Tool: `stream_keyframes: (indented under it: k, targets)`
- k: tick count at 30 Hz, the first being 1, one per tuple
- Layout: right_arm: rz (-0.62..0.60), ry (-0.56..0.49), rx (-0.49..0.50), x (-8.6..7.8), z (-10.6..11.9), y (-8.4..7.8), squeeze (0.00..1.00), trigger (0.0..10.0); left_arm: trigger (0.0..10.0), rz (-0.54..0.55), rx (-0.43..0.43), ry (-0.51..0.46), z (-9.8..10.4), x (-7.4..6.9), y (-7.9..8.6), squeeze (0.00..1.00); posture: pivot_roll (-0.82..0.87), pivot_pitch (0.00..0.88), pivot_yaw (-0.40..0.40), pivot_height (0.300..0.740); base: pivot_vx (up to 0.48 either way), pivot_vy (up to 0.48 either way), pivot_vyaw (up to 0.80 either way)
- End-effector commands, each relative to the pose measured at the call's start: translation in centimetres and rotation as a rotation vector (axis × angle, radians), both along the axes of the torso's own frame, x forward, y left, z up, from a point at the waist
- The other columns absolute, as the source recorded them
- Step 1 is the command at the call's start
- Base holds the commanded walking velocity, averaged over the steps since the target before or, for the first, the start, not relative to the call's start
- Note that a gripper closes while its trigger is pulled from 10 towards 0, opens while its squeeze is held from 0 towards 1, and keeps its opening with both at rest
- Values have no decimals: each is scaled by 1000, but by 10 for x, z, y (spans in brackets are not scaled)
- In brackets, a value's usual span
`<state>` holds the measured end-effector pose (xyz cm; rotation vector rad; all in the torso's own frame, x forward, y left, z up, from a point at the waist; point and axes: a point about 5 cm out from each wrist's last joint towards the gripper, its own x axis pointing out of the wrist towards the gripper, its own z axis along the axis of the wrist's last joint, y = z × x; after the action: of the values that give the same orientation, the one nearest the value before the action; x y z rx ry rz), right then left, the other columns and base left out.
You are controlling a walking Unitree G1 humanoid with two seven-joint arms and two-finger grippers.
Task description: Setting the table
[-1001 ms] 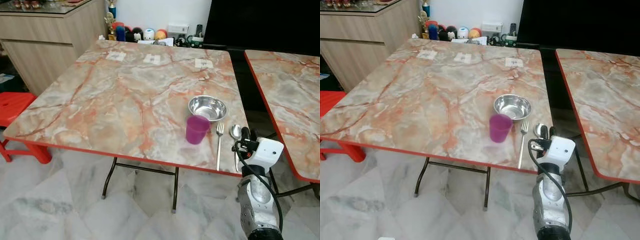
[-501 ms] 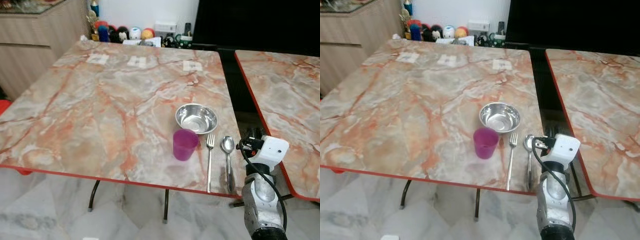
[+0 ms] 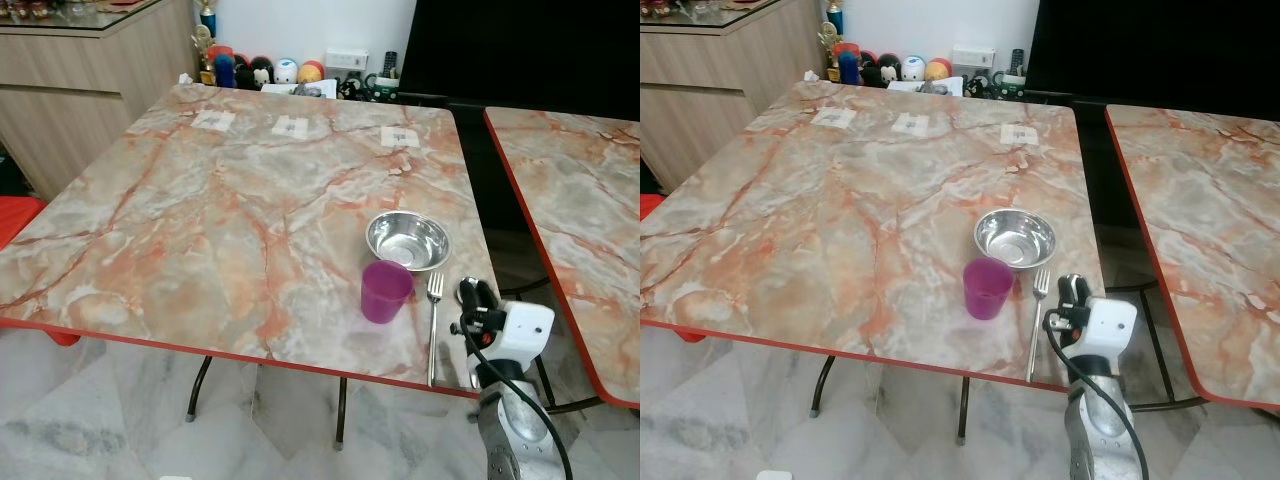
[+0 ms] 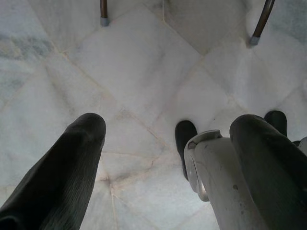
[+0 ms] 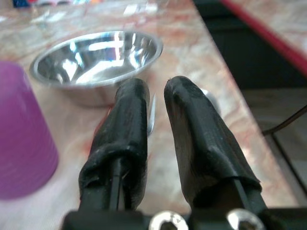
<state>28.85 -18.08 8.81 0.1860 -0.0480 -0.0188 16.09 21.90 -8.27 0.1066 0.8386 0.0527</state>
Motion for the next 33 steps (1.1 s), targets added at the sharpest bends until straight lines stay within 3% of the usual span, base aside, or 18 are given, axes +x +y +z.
stream_keyframes:
  k: [1,6,7,8,9,14,15,16,21,22,23,24,25,33]
  targets:
    - [45,10,14,3,4,5,1000,10000,10000,-16,-2,28,-4,-7,-2,0,36,114,-28,740,0,0,0]
    - [99,66,39,10,3,15,1000,10000,10000,-25,2,30,-3,-7,-2,0,40,110,-29,740,0,0,0]
    - [101,85,41,12,2,16,878,10000,10000,-26,3,31,-4,-7,-2,0,40,112,-27,740,0,0,0]
    - [100,103,32,13,0,17,639,10000,10000,-28,3,32,-4,-7,-2,0,40,112,-27,740,0,0,0]
    - [102,114,28,14,-1,17,0,10000,10000,-31,3,33,-4,-7,-2,0,38,111,-26,740,0,0,0]
    - [107,152,27,19,-3,18,0,10000,10000,-42,5,36,-4,-8,-3,0,40,113,-27,740,0,0,0]
    - [99,169,34,22,-4,18,733,10000,10000,-44,4,36,-4,-8,-4,0,40,113,-27,740,0,0,0]
    - [85,185,46,23,-5,17,1000,10000,10000,-46,4,36,-4,-8,-4,0,39,115,-28,740,0,0,0]
    - [53,204,84,28,-5,15,1000,10000,10000,-53,4,38,-5,-9,-5,0,41,116,-27,740,0,0,0]
    - [51,209,75,29,-4,15,937,10000,10000,-57,4,38,-5,-10,-6,0,42,117,-28,740,0,0,0]
    - [55,210,72,30,-4,16,341,10000,10000,-61,4,38,-5,-11,-6,0,43,117,-28,740,0,0,0]
    - [55,210,72,30,-4,16,341,10000,10000,-61,4,38,-5,-11,-6,0,43,117,-28,740,0,0,0]
    - [57,212,69,31,-4,17,0,10000,10000,-61,4,39,-6,-11,-6,0,43,117,-28,740,0,0,0]
    - [55,231,69,33,-5,18,0,10000,10000,-72,7,44,-7,-13,-7,0,44,116,-29,740,0,0,0]
